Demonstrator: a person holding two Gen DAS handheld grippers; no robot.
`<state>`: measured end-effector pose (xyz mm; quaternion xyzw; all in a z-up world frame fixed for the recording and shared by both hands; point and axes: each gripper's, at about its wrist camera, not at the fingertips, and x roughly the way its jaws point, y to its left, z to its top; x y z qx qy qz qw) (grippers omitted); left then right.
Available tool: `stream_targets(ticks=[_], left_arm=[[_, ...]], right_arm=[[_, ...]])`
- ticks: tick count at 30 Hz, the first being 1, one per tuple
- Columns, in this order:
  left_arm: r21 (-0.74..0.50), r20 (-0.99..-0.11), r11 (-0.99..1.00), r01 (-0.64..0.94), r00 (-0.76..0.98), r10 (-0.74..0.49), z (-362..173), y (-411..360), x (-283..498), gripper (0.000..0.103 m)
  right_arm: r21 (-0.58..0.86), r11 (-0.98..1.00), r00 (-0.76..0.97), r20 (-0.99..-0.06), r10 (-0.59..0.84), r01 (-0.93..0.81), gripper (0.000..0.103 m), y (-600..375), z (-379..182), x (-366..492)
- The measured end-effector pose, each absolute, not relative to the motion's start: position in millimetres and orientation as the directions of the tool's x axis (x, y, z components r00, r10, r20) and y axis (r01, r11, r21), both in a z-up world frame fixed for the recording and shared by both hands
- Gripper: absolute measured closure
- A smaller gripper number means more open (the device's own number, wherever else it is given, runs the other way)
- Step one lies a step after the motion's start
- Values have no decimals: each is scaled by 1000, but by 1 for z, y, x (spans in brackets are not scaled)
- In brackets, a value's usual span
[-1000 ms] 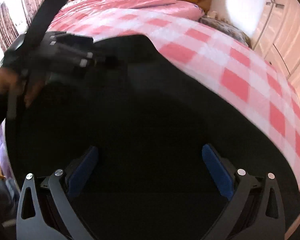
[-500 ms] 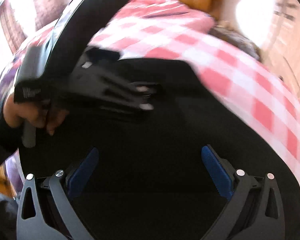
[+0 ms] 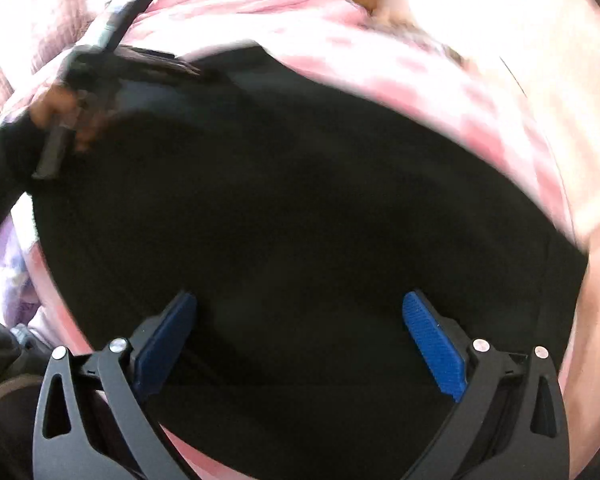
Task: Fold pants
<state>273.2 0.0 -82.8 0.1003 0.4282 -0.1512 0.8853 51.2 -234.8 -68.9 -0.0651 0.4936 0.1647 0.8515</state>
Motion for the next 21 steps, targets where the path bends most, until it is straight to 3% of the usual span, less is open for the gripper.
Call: stream_targets(ticks=[7,11,14,18,21], left_arm=[[55,-786,934,353,592,-178,-83,0,273,1],[92,-743,954,286,658,-126,-68,5,260,2],[26,-708,952,305,678,-198,-40,18,229,2],[18,-685,966,259,706,-177,-29,77,186,2],[12,-697,993,117,713,-76,-36,162,164,2]], right_arm=[[49,938,517,-824,233,-344,4,-254,-67,19],[59,936,523,-816,246,-347,4,-262,-78,30],[59,935,522,-816,247,-349,4,-252,-86,51],[49,939,491,-843,221,-340,5,-248,-82,58],[30,955,525,-830,188,-296,5,-240,-59,61]])
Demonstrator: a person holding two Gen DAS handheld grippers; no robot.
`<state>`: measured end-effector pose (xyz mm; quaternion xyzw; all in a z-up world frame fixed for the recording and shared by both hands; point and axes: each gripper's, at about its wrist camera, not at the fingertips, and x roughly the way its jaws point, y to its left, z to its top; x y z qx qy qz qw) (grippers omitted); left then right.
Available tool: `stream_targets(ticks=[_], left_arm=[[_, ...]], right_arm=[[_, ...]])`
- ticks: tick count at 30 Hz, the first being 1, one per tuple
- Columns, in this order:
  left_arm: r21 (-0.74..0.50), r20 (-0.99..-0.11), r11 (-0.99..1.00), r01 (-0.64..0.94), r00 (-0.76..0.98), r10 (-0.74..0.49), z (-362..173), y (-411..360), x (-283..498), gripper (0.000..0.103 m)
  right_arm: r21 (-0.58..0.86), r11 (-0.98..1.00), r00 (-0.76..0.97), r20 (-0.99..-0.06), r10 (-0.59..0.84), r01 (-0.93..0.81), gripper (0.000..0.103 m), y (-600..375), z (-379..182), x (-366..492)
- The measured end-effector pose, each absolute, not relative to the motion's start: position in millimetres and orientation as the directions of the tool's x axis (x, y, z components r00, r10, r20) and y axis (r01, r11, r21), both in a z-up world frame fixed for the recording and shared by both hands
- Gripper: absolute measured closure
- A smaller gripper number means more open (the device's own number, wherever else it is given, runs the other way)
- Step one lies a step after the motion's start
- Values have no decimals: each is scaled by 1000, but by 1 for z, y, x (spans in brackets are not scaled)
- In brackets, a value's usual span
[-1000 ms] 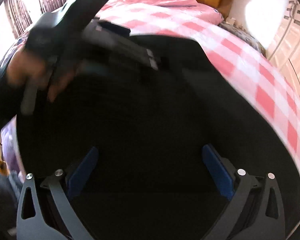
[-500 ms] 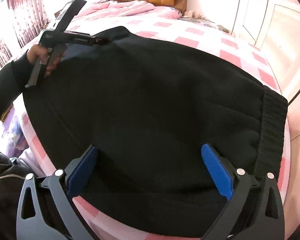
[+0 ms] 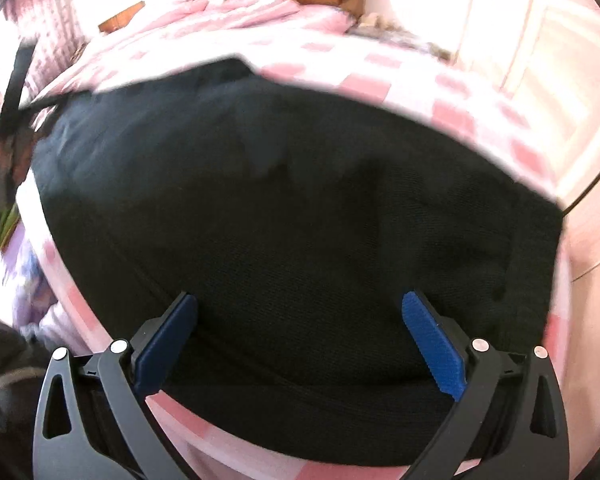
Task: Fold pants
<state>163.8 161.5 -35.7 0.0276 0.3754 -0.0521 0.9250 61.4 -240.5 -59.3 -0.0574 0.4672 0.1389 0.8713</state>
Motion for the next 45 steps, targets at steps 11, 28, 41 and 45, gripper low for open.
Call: stream_targets(ticks=[11,28,41,45], left_arm=[[-567,-608,757,-325,785,-119,-58,447,43,2],[-754,-549,588,-293,772,-320,-108,485,68,14],[-760,-529,577,-300,801,-280,-107,493,89,41],[-754,-541,576,-316,797,-270,-115,493,92,48]], right_arm=[[-4,738,497,-742,450,-674,4,5,-12,127],[14,613,354,-806,474,-790,4,190,-63,161],[71,656,339,-812,475,-751,4,178,-84,172],[66,656,344,-809,476,-752,4,177,-84,170]])
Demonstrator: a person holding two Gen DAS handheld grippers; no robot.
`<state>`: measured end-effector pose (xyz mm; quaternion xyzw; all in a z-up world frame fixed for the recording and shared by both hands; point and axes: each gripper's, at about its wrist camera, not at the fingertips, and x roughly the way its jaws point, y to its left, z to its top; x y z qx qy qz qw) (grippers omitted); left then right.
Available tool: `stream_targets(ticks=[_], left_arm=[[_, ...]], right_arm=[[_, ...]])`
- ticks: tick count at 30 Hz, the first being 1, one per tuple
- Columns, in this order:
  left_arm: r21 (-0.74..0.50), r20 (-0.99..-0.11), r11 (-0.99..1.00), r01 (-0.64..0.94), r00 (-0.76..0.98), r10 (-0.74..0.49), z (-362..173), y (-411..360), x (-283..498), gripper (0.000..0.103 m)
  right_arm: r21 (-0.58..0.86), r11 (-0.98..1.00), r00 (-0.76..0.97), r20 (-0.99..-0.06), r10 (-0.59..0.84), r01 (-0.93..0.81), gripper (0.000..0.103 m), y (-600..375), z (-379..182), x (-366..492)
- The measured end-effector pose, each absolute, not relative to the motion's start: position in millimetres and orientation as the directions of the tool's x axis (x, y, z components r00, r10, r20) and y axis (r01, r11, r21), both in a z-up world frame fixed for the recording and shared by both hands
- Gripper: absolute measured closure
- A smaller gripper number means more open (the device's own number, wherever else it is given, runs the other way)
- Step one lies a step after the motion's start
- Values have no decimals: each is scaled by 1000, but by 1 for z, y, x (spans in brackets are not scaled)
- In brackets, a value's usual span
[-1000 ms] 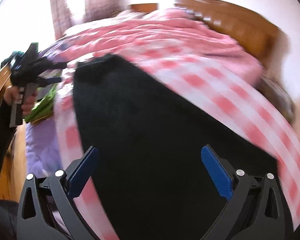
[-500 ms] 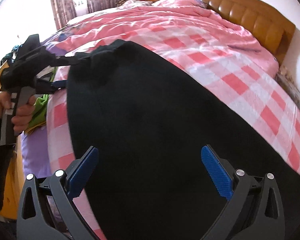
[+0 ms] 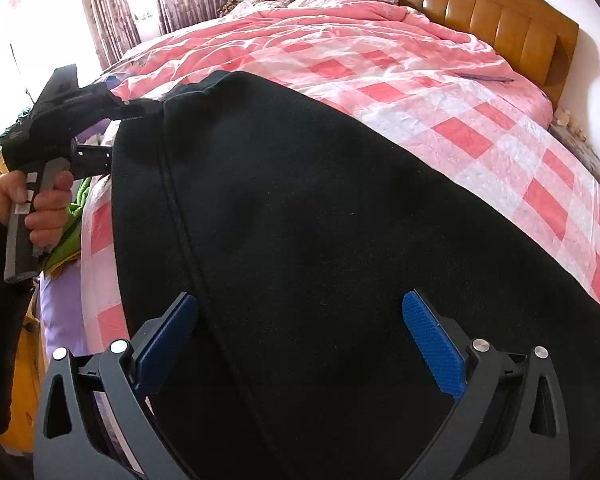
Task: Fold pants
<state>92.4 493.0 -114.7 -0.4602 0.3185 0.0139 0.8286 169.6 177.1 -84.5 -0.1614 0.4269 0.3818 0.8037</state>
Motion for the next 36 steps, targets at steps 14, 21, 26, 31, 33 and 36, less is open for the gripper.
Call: stream_targets(ticks=[14,21,26,31,33,36], left_arm=[[-460,-552,849,-260,833,-44,-46,431,83,75],[-123,-450,992,5,891,-61,47,291,77,75],[85,-472,972,219,868,-154,40,178,74,75],[236,-596,876,421,774,-212,-27,75,79,75],[311,-659,812,494,728,-190,-62,41,78,71],[348,-647,780,520,735,-202,-74,33,66,34]], right_arm=[[-10,672,371,-840,397,-741,4,170,-89,174],[125,748,439,-742,507,-652,5,104,-54,176],[250,861,600,-631,492,-443,5,-25,-28,172],[300,918,705,-591,392,-260,4,-127,-24,152],[348,915,707,-594,385,-205,4,-156,-32,146],[414,889,681,-596,426,-195,4,-175,-46,141]])
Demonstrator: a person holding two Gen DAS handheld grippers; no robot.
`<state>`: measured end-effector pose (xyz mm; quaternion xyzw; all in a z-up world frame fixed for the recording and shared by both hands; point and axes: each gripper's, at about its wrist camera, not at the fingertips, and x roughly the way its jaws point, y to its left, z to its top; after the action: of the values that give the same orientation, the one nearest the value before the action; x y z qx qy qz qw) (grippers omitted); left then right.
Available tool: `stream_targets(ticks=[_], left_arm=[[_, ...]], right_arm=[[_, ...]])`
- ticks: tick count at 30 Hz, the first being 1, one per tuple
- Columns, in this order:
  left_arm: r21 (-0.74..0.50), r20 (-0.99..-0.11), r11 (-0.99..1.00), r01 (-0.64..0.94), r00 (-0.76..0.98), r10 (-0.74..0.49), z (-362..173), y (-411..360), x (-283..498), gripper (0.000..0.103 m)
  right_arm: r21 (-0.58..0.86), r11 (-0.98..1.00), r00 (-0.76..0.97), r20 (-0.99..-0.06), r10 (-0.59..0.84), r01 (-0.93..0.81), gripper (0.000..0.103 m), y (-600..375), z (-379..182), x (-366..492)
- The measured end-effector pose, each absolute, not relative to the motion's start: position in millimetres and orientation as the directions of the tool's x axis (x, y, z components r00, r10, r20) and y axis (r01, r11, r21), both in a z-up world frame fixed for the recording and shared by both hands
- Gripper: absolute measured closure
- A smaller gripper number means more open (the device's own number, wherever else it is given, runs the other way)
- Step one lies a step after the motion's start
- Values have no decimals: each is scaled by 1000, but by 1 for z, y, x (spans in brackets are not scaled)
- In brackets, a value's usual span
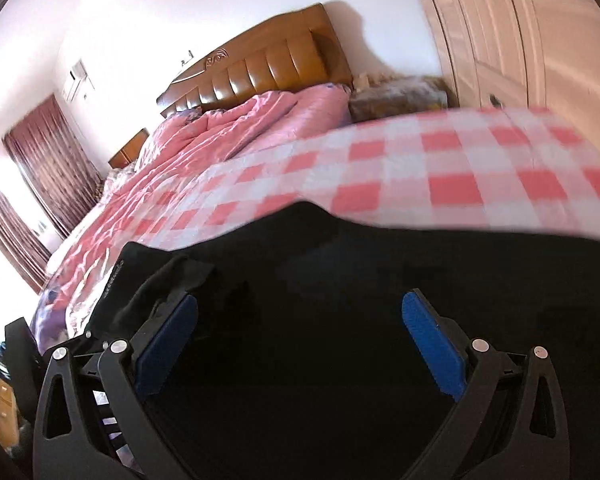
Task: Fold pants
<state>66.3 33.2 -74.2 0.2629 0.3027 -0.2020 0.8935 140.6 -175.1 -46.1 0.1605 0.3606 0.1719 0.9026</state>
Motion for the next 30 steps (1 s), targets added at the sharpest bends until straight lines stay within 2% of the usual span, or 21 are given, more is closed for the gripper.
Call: stream_targets(ticks=[2,5,8,10,11,12,14,18,20,24,30], left_arm=[[282,-632,775,565,717,-294,-62,42,54,16],[235,-551,810,538,760,-345,-31,70,31,8],[170,-517,886,432,804,-293,-12,114,23,5],[160,-520,929,333,829,-208,-11,141,28,5],[164,-533,951,263,835,-139,-17,157,32,5],[164,-546,962,217,832,-94,-20,170,34,5],[142,-563,972,186,823,-75,-26,188,35,5],[137,-590,970,199,803,-82,-40,191,41,5],[156,-597,964,216,798,-83,-49,188,41,5],[172,-603,957,235,793,-86,-63,191,37,5],[161,-616,953,258,781,-107,-70,191,43,5]], right_arm=[[446,870,655,-597,463,-209,4,-176,-54,139],[481,841,615,-593,519,-246,4,-164,-59,138],[491,818,591,-577,563,-299,4,-147,-54,133],[461,809,582,-566,584,-364,4,-128,-46,128],[429,799,570,-559,602,-422,9,-111,-42,122],[405,780,551,-554,624,-476,23,-95,-37,115],[382,742,495,-565,660,-551,37,-66,-37,106],[368,753,423,-655,627,-546,39,-35,-56,102],[370,773,427,-671,606,-515,46,-37,-62,101],[396,797,432,-684,588,-457,48,-51,-66,100],[470,745,367,-664,651,-473,47,-38,-73,113]])
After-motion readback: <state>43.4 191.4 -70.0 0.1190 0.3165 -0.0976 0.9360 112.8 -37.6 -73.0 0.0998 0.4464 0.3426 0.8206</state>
